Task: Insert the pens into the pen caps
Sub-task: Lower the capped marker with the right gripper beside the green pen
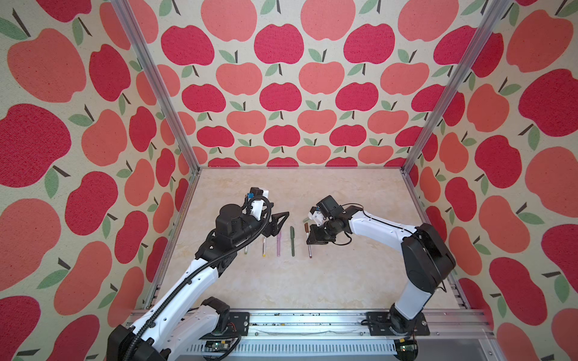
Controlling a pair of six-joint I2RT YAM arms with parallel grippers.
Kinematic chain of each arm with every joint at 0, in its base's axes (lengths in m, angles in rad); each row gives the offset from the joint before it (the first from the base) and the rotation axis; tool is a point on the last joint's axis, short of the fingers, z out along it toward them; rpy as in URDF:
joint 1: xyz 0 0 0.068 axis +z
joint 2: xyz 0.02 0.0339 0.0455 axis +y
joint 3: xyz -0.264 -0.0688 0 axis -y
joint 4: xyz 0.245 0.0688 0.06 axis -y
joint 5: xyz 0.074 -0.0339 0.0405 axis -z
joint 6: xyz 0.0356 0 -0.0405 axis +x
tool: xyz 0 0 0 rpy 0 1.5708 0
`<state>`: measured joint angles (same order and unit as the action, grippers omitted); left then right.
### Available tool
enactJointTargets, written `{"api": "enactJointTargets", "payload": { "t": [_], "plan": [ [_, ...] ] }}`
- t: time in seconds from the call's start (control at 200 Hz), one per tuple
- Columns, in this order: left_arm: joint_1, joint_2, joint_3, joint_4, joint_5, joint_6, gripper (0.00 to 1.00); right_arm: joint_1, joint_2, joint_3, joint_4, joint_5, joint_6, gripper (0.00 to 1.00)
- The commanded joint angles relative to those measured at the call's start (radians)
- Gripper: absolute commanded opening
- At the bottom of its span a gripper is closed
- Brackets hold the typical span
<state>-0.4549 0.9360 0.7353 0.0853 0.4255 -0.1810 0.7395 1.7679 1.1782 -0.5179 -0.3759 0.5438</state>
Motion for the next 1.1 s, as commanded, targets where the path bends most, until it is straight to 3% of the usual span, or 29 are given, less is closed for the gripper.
{"api": "enactJointTargets", "payload": {
  "t": [0.0,0.6,1.091],
  "plan": [
    [0.004,-0.004,-0.013,-0.004,-0.007,0.01,0.81,-0.001,0.046,0.036,0.02,-0.012,0.014,0.0],
    [0.007,-0.019,-0.022,0.008,-0.023,0.006,0.81,-0.04,0.183,0.074,0.071,-0.024,0.056,0.0],
    [0.014,-0.01,-0.017,0.019,-0.013,-0.002,0.81,-0.043,0.201,0.076,0.049,0.052,0.056,0.04]
  ]
}}
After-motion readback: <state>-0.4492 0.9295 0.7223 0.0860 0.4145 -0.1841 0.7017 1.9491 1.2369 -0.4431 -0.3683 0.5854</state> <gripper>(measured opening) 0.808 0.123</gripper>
